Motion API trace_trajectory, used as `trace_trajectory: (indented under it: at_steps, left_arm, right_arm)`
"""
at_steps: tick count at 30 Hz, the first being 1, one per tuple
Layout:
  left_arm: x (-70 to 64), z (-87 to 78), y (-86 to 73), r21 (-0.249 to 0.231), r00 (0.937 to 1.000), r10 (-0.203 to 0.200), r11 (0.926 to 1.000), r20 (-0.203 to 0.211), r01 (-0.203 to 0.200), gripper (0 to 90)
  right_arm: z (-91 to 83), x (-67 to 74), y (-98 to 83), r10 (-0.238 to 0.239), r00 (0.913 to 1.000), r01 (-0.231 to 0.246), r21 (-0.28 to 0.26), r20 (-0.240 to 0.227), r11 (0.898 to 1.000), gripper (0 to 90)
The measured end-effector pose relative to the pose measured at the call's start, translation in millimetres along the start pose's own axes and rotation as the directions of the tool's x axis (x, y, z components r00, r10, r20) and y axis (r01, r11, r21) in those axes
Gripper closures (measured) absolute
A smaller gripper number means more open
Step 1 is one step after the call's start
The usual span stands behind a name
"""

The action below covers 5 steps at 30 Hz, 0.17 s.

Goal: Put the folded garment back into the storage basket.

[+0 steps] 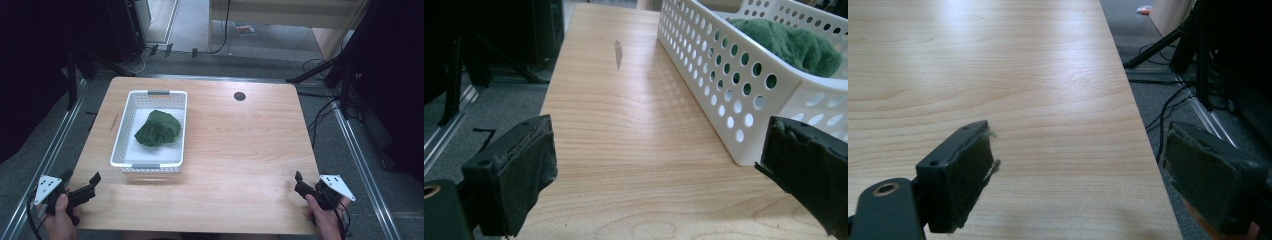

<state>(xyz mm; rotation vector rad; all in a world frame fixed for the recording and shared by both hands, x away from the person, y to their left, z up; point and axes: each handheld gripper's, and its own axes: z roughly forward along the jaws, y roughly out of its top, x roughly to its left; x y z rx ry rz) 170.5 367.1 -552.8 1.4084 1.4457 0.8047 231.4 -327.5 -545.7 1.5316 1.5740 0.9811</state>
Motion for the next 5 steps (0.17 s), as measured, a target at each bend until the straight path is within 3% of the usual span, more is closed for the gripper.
trace_trajectory:
  at_steps: [5]
  left_arm:
    - [4.1, 0.2, 0.2, 0.002, 0.9993, -0.036, 0.9993, 0.013, 0.036, 1.6]
  right_arm:
    - [0.1, 0.2, 0.0, -0.002, 1.0, 0.002, 0.001, 0.0, 1.0, 12.8]
